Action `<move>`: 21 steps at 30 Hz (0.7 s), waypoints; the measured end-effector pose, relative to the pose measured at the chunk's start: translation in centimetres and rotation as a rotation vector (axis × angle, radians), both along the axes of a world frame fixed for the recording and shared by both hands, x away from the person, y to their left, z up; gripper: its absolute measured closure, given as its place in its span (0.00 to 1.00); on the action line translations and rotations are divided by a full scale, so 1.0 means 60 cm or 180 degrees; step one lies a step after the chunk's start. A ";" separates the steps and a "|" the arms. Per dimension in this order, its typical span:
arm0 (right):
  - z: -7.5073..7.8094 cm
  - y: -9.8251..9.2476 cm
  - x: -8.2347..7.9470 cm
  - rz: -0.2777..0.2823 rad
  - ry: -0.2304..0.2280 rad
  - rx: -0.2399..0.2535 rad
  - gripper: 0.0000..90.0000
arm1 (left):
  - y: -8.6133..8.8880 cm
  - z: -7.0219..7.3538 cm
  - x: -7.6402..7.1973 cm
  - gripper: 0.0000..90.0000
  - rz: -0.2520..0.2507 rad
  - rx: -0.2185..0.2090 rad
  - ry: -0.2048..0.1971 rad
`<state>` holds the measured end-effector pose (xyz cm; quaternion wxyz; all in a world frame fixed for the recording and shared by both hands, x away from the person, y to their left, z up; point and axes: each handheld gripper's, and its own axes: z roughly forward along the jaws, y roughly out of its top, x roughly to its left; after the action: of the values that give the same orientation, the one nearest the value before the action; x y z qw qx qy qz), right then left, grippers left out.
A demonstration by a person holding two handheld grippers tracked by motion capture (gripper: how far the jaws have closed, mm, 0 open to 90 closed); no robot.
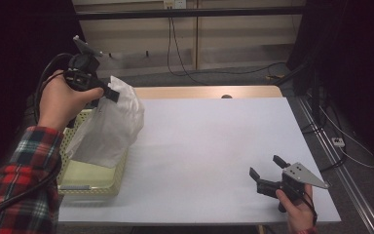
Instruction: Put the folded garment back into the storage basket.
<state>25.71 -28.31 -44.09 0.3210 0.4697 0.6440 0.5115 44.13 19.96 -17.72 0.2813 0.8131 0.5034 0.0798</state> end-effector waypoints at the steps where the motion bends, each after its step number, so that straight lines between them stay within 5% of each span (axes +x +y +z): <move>1: 0.000 0.000 0.000 0.0001 0.0004 0.0004 0.06 | 0.003 -0.001 0.000 0.90 0.0011 -0.0003 -0.0005; 21: 0.000 0.002 0.001 0.0021 -0.0001 -0.0022 0.06 | 0.046 -0.031 0.000 0.90 0.0185 -0.0022 0.0031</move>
<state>25.80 -28.20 -44.11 0.3210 0.4664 0.6472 0.5104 44.13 22.74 -19.55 0.2791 0.7975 0.5284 0.0823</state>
